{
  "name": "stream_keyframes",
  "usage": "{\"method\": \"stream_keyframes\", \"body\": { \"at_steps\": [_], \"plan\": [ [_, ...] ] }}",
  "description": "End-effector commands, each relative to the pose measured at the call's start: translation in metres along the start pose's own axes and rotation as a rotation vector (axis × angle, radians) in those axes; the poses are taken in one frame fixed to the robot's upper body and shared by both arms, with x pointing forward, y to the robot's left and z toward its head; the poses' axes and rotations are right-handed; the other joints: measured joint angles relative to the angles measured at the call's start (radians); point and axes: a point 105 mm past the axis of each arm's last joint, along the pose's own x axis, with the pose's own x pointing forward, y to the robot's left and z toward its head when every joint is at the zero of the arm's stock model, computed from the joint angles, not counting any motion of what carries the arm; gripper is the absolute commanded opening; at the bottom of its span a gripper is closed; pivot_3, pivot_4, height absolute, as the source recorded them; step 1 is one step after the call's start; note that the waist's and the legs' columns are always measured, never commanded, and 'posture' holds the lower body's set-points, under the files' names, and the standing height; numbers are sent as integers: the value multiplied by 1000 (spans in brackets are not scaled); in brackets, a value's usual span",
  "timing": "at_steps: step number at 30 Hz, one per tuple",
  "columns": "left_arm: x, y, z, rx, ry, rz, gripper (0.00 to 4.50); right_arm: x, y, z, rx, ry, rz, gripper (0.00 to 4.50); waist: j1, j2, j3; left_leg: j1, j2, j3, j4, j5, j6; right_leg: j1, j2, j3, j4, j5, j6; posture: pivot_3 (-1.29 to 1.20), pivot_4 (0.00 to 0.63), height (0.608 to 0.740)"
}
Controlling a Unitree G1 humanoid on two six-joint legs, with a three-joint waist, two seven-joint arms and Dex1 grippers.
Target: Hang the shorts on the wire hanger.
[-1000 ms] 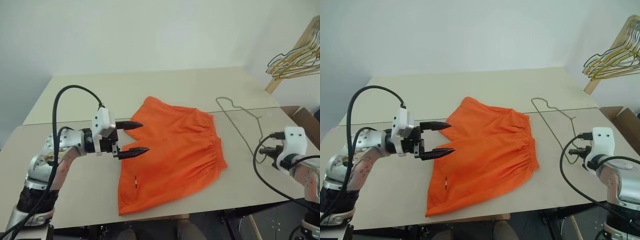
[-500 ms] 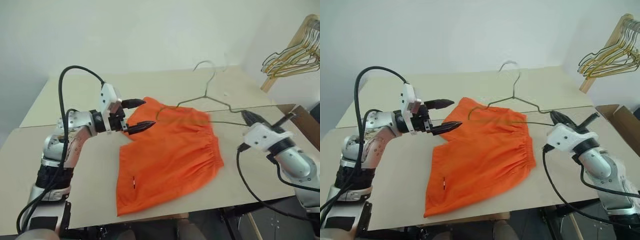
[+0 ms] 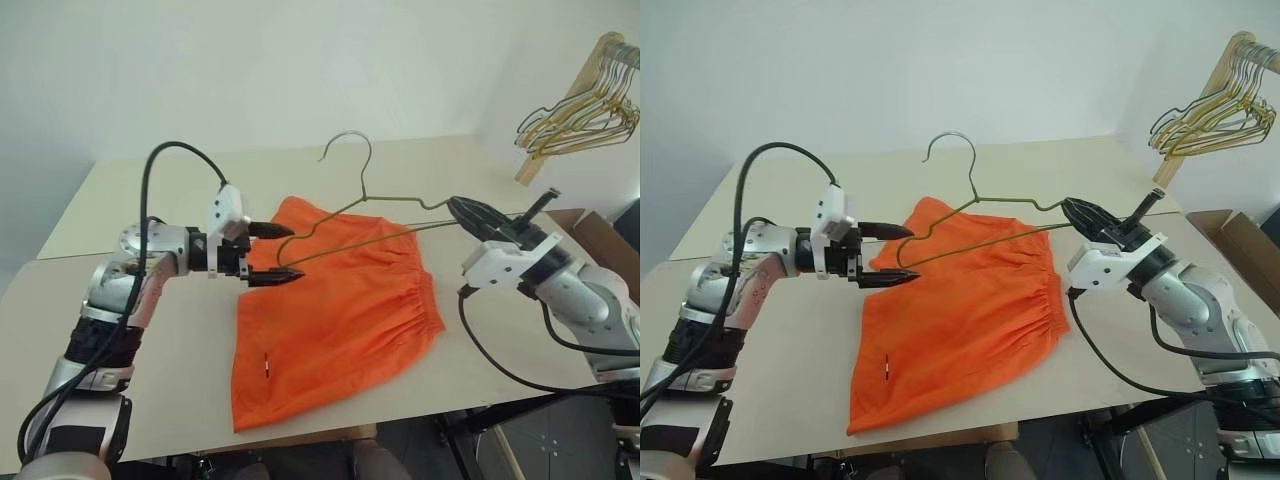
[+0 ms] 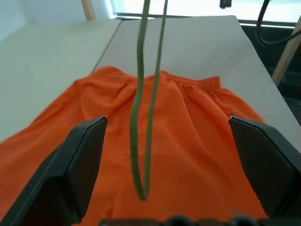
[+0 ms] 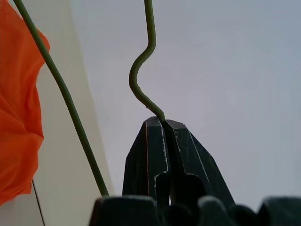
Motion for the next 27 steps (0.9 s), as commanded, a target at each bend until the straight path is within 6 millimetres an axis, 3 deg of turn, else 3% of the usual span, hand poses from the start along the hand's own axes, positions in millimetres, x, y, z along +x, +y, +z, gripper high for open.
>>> {"method": "stream_keyframes", "body": {
  "at_steps": [1, 4, 7, 19, 27],
  "plan": [
    [7, 10, 1, 49, 49, 37, 4500, 4, -16, 11, -23, -50, -51, 38, 0, 0, 0, 0, 0, 0, 0, 0, 0, 0, 0, 0, 0, 0, 0, -98, 0, 740],
    [11, 13, -1, 41, 59, 41, 4500, 5, -18, 13, -27, -57, -58, 38, -3, 0, -1, 0, 0, 0, 1, 0, 0, 0, 0, 0, 1, 0, 0, -112, 0, 740],
    [14, 11, 0, 30, 46, 10, 3899, 5, -19, 14, -30, -58, -57, 0, -13, 0, -1, 0, 0, 0, 0, 0, 0, 0, 0, 0, 1, 0, 0, -124, 0, 740],
    [12, 8, -7, 23, 77, -24, 37, 5, -26, 12, -48, -47, -73, 0, -44, 0, -16, 1, 0, -1, 1, 0, 1, 2, 0, 0, 3, 0, 0, -132, 0, 740],
    [11, 9, -9, 15, 87, -12, 37, 5, -30, 14, -42, -48, -82, 0, -48, 0, -18, 3, 0, -1, 1, 0, 1, 3, 0, 0, 4, 0, 0, -133, 0, 740]
  ]
}}
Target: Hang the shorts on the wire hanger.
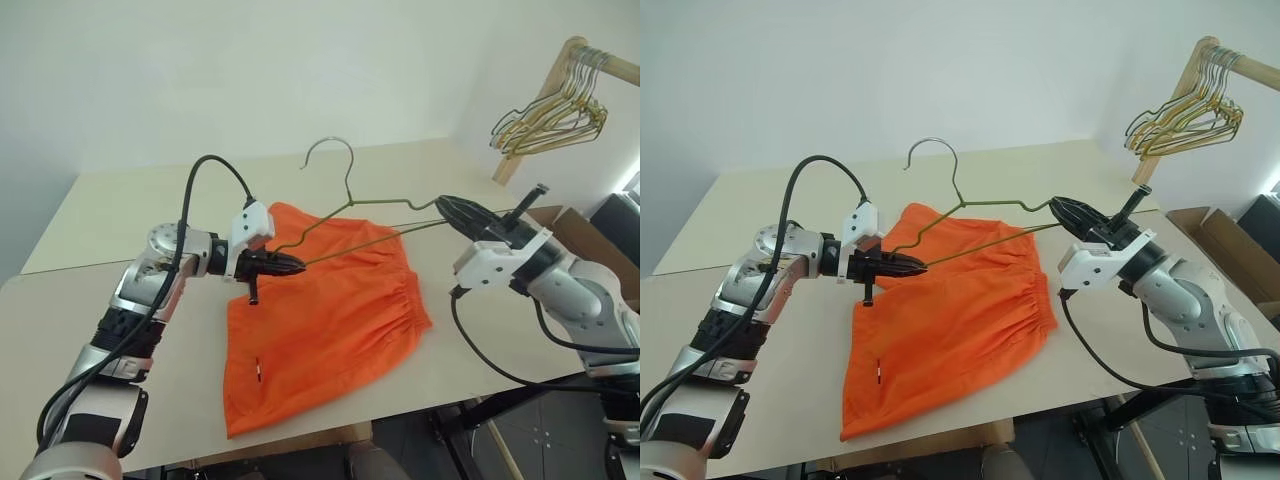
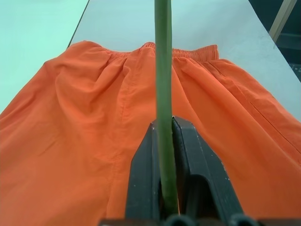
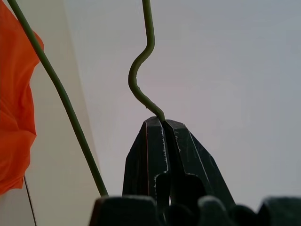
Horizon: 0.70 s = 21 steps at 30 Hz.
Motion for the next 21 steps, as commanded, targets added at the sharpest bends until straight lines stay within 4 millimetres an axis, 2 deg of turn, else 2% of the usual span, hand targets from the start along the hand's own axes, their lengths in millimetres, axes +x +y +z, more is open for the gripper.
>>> {"method": "stream_keyframes", "body": {
  "at_steps": [1, 5, 9, 13, 14, 18, 21],
  "plan": [
    [-4, 4, 3, 15, 11, 21, 12, 0, -27, 6, -23, -20, -77, 256, 0, 0, 0, 0, 0, 0, 0, 0, 0, 0, 0, 0, 0, 0, 0, -133, 0, 740],
    [-4, 10, 3, 12, 12, 45, 0, -5, -13, 13, 22, -51, 44, 1376, 0, 0, -1, 1, 0, 0, 0, 0, 0, 1, 0, 0, 1, 0, 0, -134, 0, 740],
    [-6, 15, -1, 9, 28, 72, 0, -14, 4, 15, 71, -42, 199, 2776, 1, 0, -1, 5, 0, -2, 0, -1, 2, 8, 0, -1, -3, 0, 0, -135, 0, 740],
    [-7, 18, -9, 32, 70, 100, 0, -19, 5, 15, 190, -31, 279, 4232, 1, 0, -1, 10, 0, -4, 0, -2, 4, 14, 0, -3, -5, 0, 0, -125, 0, 740],
    [-8, 18, -12, 50, 88, 105, 0, -19, 5, 15, 261, -15, 303, 4456, 1, 0, -1, 10, -1, -4, 1, -2, 4, 15, 0, -3, -5, 0, 0, -125, 0, 740],
    [-12, 11, -23, 158, 159, 71, 0, -16, 1, 17, 663, 105, 452, 4456, 0, 0, -1, 9, -1, -6, 0, -2, 4, 15, 0, -4, -5, 0, 0, -117, 0, 740],
    [-12, 6, -23, 191, 165, 40, 0, -12, 1, 21, 789, 153, 585, 4456, 2, 1, -1, 10, -2, -10, 1, -2, 4, 15, 0, -5, -5, 0, 0, -109, 0, 740]
  ]
}}
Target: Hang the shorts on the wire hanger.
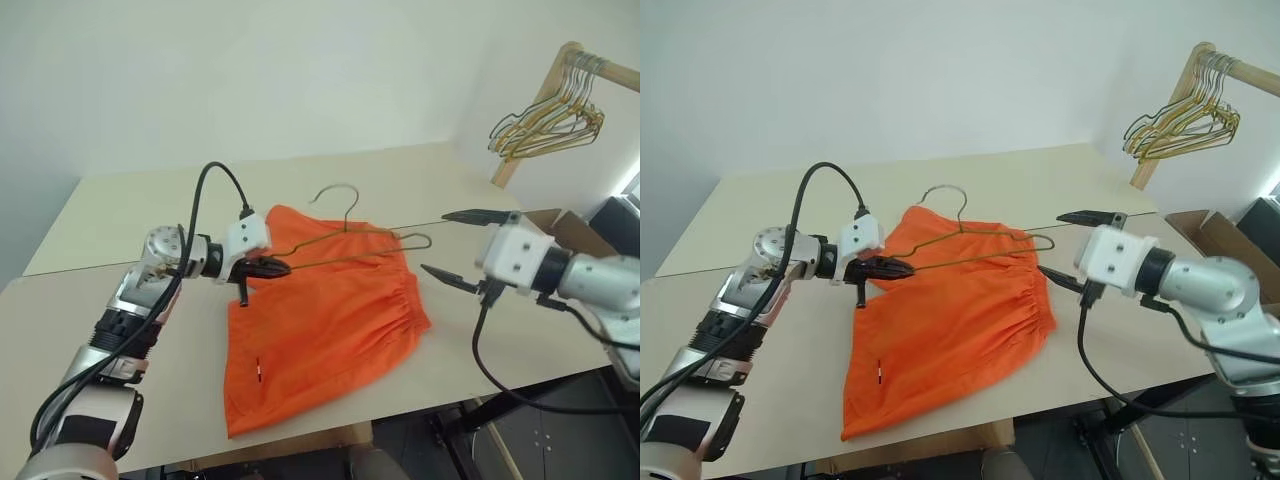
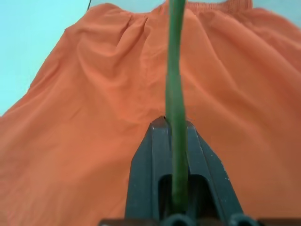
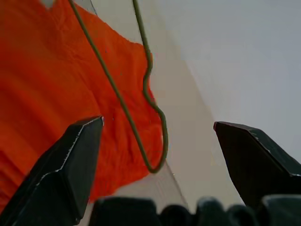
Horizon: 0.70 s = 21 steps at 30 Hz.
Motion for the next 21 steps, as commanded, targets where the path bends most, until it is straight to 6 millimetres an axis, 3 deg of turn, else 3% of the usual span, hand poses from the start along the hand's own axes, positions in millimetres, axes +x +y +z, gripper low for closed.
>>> {"method": "stream_keyframes", "body": {
  "at_steps": [1, 8, 19, 21],
  "plan": [
    [-4, -3, 8, 81, -6, -20, 0, 2, 0, 13, 127, 34, 128, 4456, 2, 0, 0, 0, 0, -1, 0, 0, 0, 0, 0, -1, 0, 0, 0, -107, 0, 740],
    [-3, -8, 14, 98, -23, -30, 0, 22, 10, -6, 228, 223, 335, 4456, 26, 0, 0, -3, 0, -7, 1, 0, 0, -1, 0, -8, -1, 0, 0, -84, 0, 740],
    [-10, -15, 20, 107, -50, -42, 0, 52, 11, -22, 215, 307, 402, 4456, 64, 0, 0, -3, 0, -7, 1, 0, 0, -2, -1, -10, 0, 0, 0, -43, 0, 740],
    [-10, -15, 21, 107, -51, -42, 0, 55, 13, -25, 219, 319, 419, 4077, 71, 0, 0, -4, 0, -8, 1, 0, 0, -2, -1, -11, 0, 0, 0, -43, 0, 740]
  ]
}}
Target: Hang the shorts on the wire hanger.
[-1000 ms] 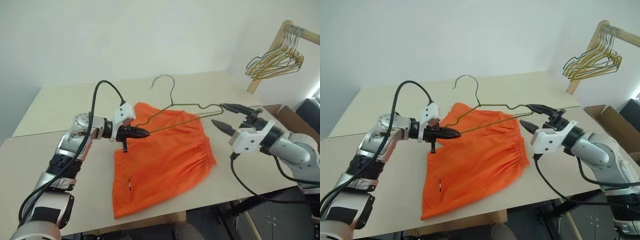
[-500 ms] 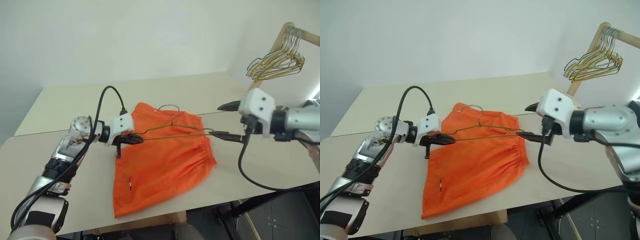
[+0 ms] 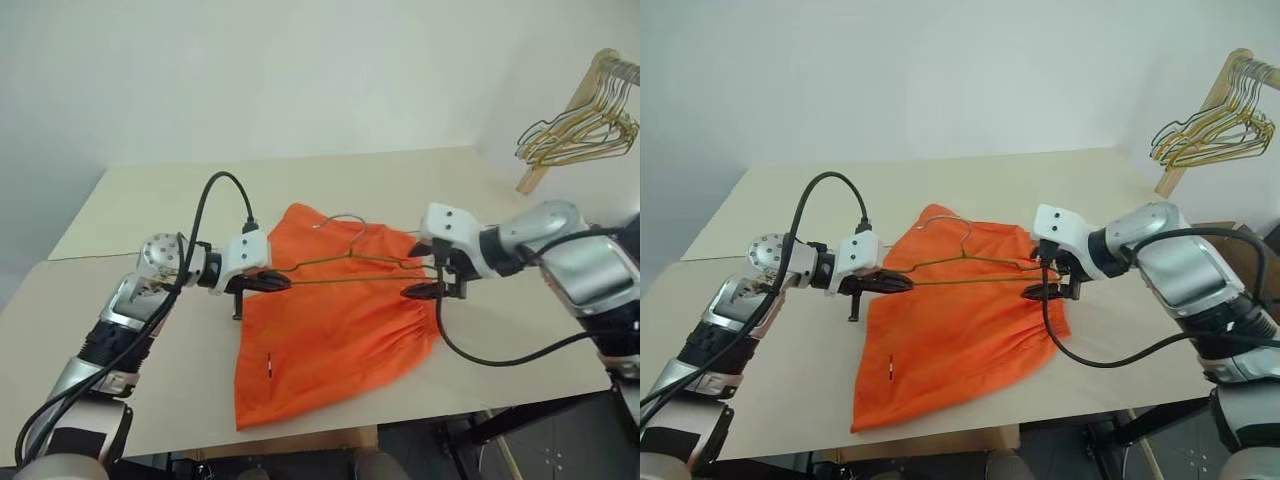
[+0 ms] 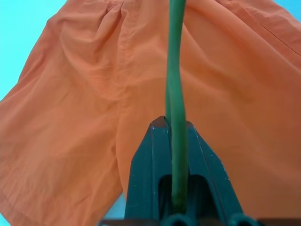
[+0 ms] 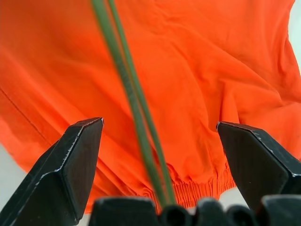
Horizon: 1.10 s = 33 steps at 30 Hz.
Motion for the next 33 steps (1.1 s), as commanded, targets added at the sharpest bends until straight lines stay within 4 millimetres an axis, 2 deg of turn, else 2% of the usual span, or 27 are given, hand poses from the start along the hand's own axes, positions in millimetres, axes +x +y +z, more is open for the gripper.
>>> {"method": "stream_keyframes", "body": {
  "at_steps": [1, 6, 12, 18, 23, 29, 33],
  "plan": [
    [-10, 4, 12, 32, -27, 27, 0, -1, -6, 5, -39, 11, -2, 3817, 9, 0, 0, 0, 0, 0, 0, 0, 0, 0, 0, 0, 0, 0, 0, -43, 0, 740],
    [-12, 6, 12, 33, -28, 27, 0, 5, -7, 5, -47, 19, 18, 2015, 22, 0, 0, 0, 0, 0, 0, 0, 0, 0, 0, -1, 0, 0, 0, -32, 0, 740],
    [-12, 6, 11, 38, -24, 22, 0, 4, -4, 10, -53, 1, 42, 45, 23, 0, 0, 0, 0, 0, 0, 0, 0, 0, 0, -1, 0, 0, 0, -35, 0, 740],
    [-10, 4, 8, 79, -5, 0, 0, -1, 10, 11, -45, -30, 93, 16, 22, 0, 0, 0, 0, -1, 0, 0, 0, 0, 0, -2, 0, 0, 0, -41, 0, 740],
    [-14, 3, 13, 88, -55, -54, 1319, -4, 28, 8, 27, -73, 138, 0, 22, 0, 0, 0, 0, -1, 0, 0, 0, 0, 0, -2, 0, 0, 0, -54, 0, 740],
    [-36, 28, 5, 51, -70, 16, 3303, -17, 60, -16, 206, -89, 164, 0, 31, 0, 0, -1, -1, -3, 1, 0, 0, 0, 0, -4, 0, 0, 0, -70, 18, 740],
    [-46, 40, 1, 6, -85, 64, 4465, -30, 71, -31, 343, -91, 124, 0, 29, 0, 0, -2, -1, -2, 1, 0, 0, 0, 0, -3, 0, -1, -1, -82, 28, 740]
  ]
}}
